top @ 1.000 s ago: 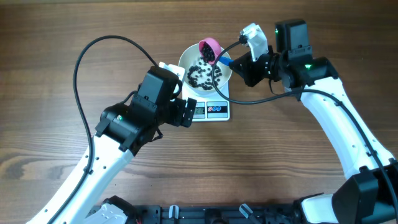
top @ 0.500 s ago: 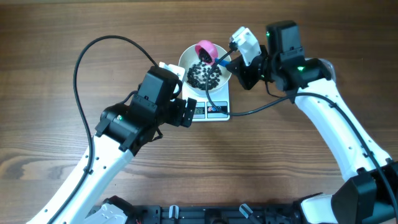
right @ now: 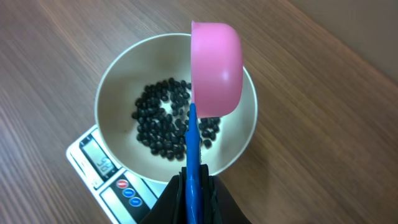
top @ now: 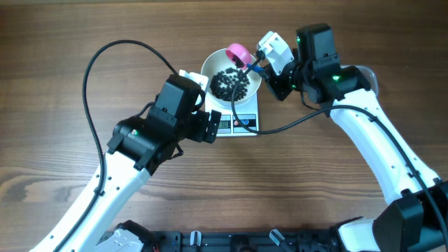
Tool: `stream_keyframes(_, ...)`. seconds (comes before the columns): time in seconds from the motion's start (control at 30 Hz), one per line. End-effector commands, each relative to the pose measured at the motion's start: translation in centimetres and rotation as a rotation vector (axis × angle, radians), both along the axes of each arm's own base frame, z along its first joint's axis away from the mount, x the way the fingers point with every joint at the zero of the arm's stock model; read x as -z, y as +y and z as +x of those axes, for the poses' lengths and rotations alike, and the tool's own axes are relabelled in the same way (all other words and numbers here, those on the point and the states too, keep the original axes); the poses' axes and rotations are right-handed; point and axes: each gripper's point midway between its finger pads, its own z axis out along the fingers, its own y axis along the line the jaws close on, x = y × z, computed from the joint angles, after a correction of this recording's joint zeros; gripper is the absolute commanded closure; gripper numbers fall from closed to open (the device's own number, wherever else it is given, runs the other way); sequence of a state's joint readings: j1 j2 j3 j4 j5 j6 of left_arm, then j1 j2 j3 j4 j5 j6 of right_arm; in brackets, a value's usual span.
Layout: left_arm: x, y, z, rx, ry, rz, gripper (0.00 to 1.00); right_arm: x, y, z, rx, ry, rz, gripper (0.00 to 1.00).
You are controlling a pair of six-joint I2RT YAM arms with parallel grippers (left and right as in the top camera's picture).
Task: Scoop item into bowl and weigh 150g on scale
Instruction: 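Tilt the scoop with the right gripper to pour beans into bowl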
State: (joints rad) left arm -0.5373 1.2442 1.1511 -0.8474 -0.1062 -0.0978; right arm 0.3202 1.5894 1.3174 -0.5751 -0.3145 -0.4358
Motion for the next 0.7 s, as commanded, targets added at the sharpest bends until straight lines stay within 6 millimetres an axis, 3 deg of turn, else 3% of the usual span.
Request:
stream_keyframes(0.0, 0.24, -0.06, -0.04, 0.015, 0.005, 0.003, 0.00, -1.29, 0.47, -0.04, -0.027, -0.069, -0.034, 0.96)
stream_keyframes(0.4, 0.24, -0.05, -0.03, 0.015, 0.005, 0.003, 0.00, -1.23, 0.85, 0.33, -0.016, -0.143, -0.153, 0.96)
stream_keyframes(0.67, 0.24, -0.05, -0.03, 0.015, 0.005, 0.003, 0.00, -1.44, 0.66, 0.59, 0.237, 0.006, 0.050, 0.96)
